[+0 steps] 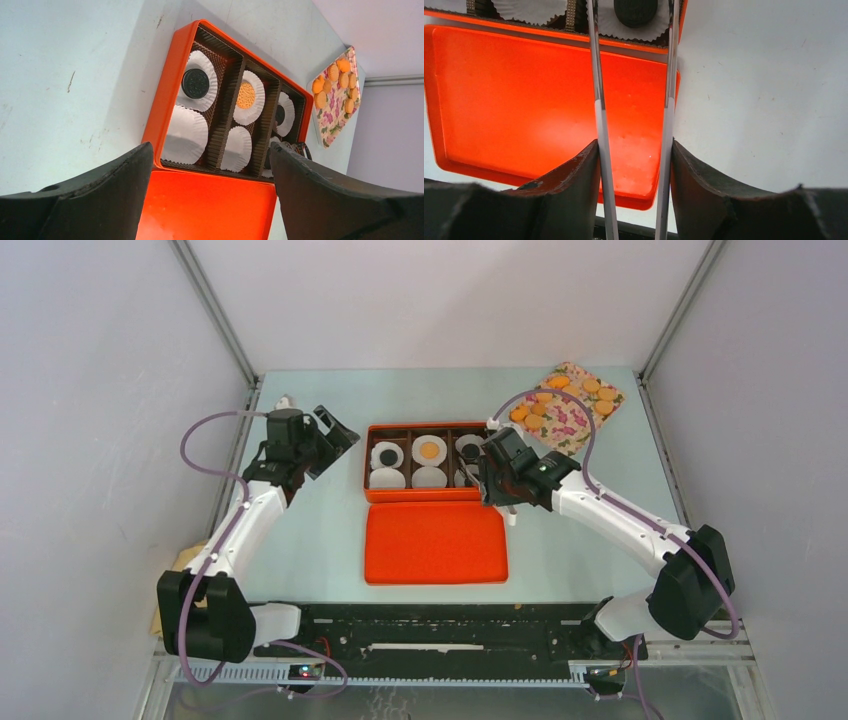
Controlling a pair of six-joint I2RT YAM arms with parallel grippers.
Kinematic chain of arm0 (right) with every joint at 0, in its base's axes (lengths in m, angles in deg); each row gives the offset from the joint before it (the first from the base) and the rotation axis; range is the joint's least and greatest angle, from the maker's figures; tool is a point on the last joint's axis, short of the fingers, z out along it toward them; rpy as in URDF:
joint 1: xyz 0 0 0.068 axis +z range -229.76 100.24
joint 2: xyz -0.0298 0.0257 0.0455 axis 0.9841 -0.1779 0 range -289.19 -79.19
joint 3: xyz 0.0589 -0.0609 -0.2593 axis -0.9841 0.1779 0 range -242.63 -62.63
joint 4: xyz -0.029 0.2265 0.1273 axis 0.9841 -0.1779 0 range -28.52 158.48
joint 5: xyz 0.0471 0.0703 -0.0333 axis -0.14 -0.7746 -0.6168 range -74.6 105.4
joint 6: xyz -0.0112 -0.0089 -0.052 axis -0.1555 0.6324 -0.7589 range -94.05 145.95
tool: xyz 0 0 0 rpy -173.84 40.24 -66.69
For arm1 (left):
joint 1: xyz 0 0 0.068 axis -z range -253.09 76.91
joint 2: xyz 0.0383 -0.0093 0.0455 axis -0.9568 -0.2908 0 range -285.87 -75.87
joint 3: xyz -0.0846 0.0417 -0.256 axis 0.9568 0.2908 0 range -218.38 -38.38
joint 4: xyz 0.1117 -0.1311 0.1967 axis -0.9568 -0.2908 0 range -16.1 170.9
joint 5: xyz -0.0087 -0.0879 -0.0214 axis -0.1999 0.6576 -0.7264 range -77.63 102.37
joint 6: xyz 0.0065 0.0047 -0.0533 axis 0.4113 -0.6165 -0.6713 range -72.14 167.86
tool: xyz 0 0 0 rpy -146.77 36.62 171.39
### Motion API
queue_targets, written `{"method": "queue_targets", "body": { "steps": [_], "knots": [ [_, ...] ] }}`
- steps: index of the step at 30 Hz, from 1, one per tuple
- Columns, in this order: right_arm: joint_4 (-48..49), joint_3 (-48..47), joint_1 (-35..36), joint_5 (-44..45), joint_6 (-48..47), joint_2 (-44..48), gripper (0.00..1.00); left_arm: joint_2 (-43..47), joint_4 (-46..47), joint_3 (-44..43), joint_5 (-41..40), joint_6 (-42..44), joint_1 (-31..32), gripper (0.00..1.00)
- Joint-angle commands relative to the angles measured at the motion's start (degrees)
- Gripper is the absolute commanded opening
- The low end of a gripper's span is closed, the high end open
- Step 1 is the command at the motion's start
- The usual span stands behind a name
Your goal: Pack the cookies
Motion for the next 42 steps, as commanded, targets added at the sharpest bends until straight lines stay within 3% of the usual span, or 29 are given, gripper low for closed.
{"method": "queue_targets", "body": {
  "steps": [1, 10, 17, 27, 42],
  "knots": [
    [2.9, -0.7, 0.3, 0.3, 1.1, 1.6, 0.58, 1.6, 1.8, 1.1, 1.4, 0.4, -0.2, 0.91],
    [3.1, -2.2, -0.6, 6.3, 0.5, 5.7, 0.55, 1.5, 2.2, 1.1, 2.3, 0.4, -0.2, 0.91],
    [2.8, -6.2, -10.0, 7.9, -0.6, 6.0, 0.54, 0.8, 3.0, 0.9, 3.0, 0.4, -0.2, 0.91],
    [7.6, -7.4, -22.4, 5.1, -2.5, -6.2, 0.53, -0.7, 3.9, 0.6, 3.6, 0.3, -0.2, 0.91],
    [10.8, -14.4, -25.6, 3.0, -2.9, -18.0, 0.52, -2.5, 3.9, -0.2, 3.4, 0.7, -0.2, 0.91]
  ]
}}
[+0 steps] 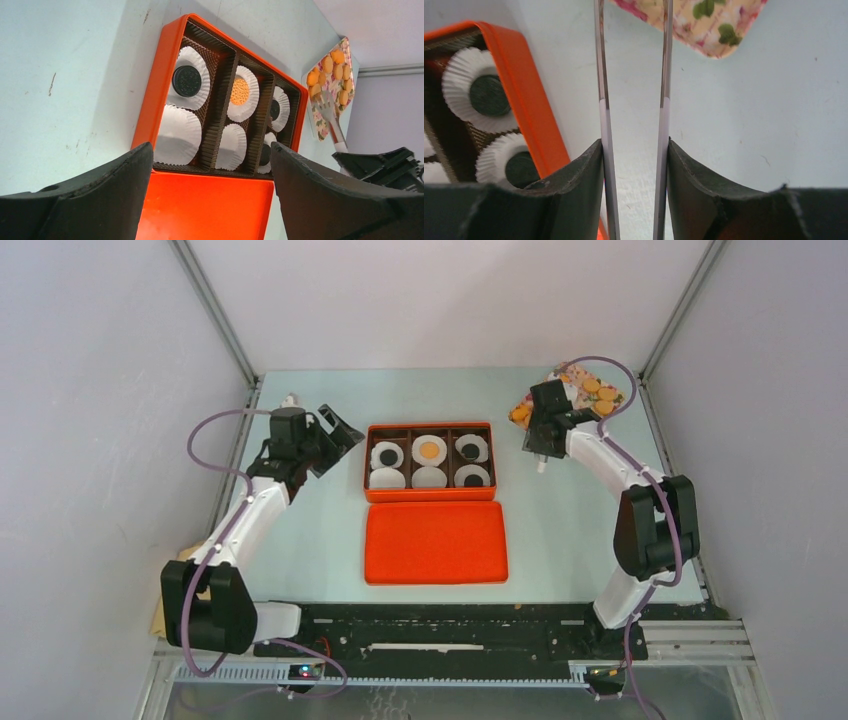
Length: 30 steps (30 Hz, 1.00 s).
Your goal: Pack the cookies
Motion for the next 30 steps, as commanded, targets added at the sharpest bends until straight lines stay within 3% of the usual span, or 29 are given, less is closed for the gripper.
{"method": "queue_targets", "body": {
  "steps": [1, 23, 30],
  "knots": [
    [2.0, -5.7, -0.9, -1.0, -1.1, -1.3, 0.52, -0.5, 1.5, -0.3, 0.4, 0.7, -0.2, 0.91],
    [-0.8, -10.8, -2.0, -1.4, -1.0, -8.2, 0.52, -1.1, 1.5, 0.0, 0.3, 0.9, -0.2, 0.91],
    [-1.4, -10.2, -2.3, -3.6, -0.3, -6.2, 0.46, -1.4, 1.4, -0.2, 0.8, 0.5, -0.1, 0.91]
  ]
}}
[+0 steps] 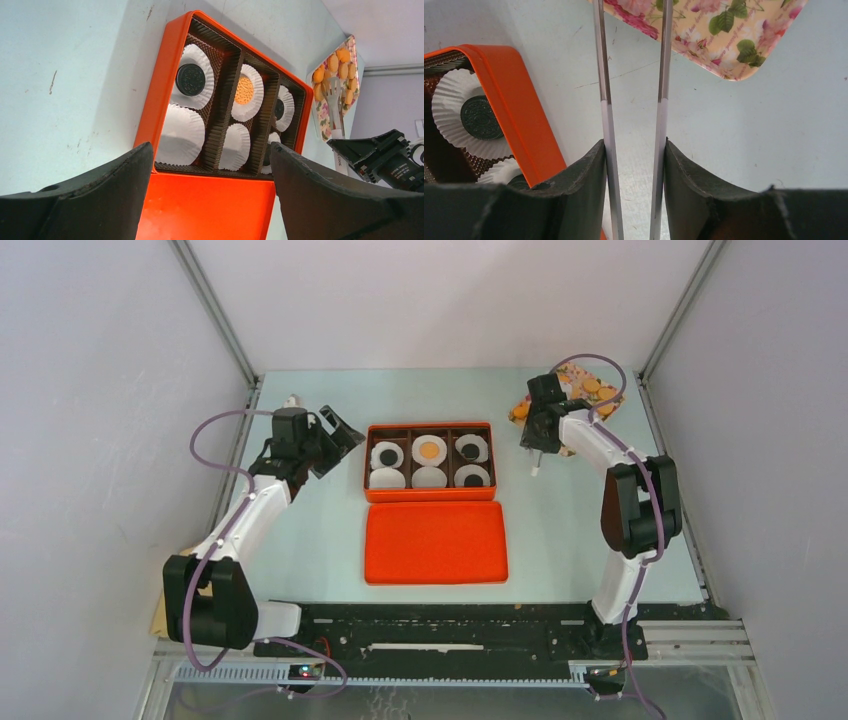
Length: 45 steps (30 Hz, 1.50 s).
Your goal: Pack the cookies
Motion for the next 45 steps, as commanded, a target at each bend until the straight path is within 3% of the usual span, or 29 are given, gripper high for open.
{"method": "queue_targets", "body": {
  "steps": [1, 14, 25, 40, 45],
  "knots": [
    [-0.2, -2.2, -0.4, -1.0, 0.1, 3.4, 0.46, 0.1, 1.2, -0.2, 0.8, 0.5, -0.2, 0.91],
    [-3.0, -2.2, -0.4, -1.7, 0.7, 2.7, 0.52, 2.3, 0.8, 0.7, 1.2, 0.2, -0.2, 0.91],
    [0.0, -1.8, -1.0, -1.2, 0.5, 3.9, 0.37, 1.7, 1.1, 1.2, 1.6, 0.2, -0.1, 0.91],
    [-0.5, 1.2, 2.3, -3.5, -1.5, 18.4, 0.32, 2.5, 1.1, 1.2, 1.2, -0.2, -0.2, 0.91],
    [-3.6, 3.2, 7.7, -6.1, -2.6, 23.6, 0.32, 3.7, -0.3, 0.7, -0.4, 0.2, -0.1, 0.91]
  ]
}}
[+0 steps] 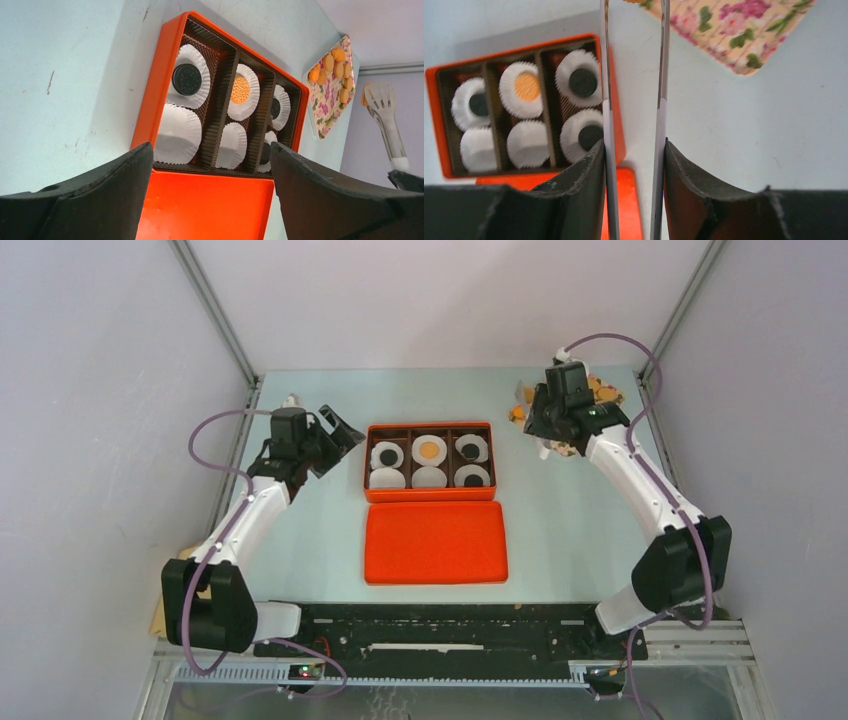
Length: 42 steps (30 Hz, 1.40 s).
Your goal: Pack the cookies
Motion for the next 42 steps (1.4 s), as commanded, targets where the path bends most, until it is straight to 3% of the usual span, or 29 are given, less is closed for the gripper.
{"method": "queue_targets", "body": {
  "steps": [1, 8, 15, 31, 36, 38, 42],
  "knots": [
    [-2.1, 2.0, 6.1, -2.9, -2.1, 5.8, 0.32, 3.2, -0.7, 0.5, -1.3, 0.2, -0.1, 0.91],
    [-5.2, 6.1, 21.4, -2.7, -2.9, 9.2, 0.32, 2.8, -1.3, 0.3, -1.4, 0.1, -0.2, 0.91],
    [-3.5, 7.9, 28.1, -3.2, -1.2, 6.2, 0.33, 3.8, -1.6, 0.7, -1.9, 0.3, -0.2, 0.91],
    [1.1, 7.9, 30.3, -4.3, 0.2, 0.8, 0.34, 4.1, -1.7, 1.3, -2.3, 0.9, -0.2, 0.91],
    [-0.4, 7.4, 30.4, -3.3, 0.0, 1.1, 0.46, 3.7, -1.6, 1.4, -1.7, 1.0, -0.2, 0.9],
    [-0.9, 7.4, 30.4, -2.4, -0.1, 1.5, 0.57, 3.6, -1.4, 1.5, -1.4, 1.1, -0.2, 0.91],
    [-1.1, 7.2, 30.4, -1.7, -0.5, 2.1, 0.58, 3.7, -1.4, 1.3, -1.4, 0.9, -0.2, 0.91]
  ]
}}
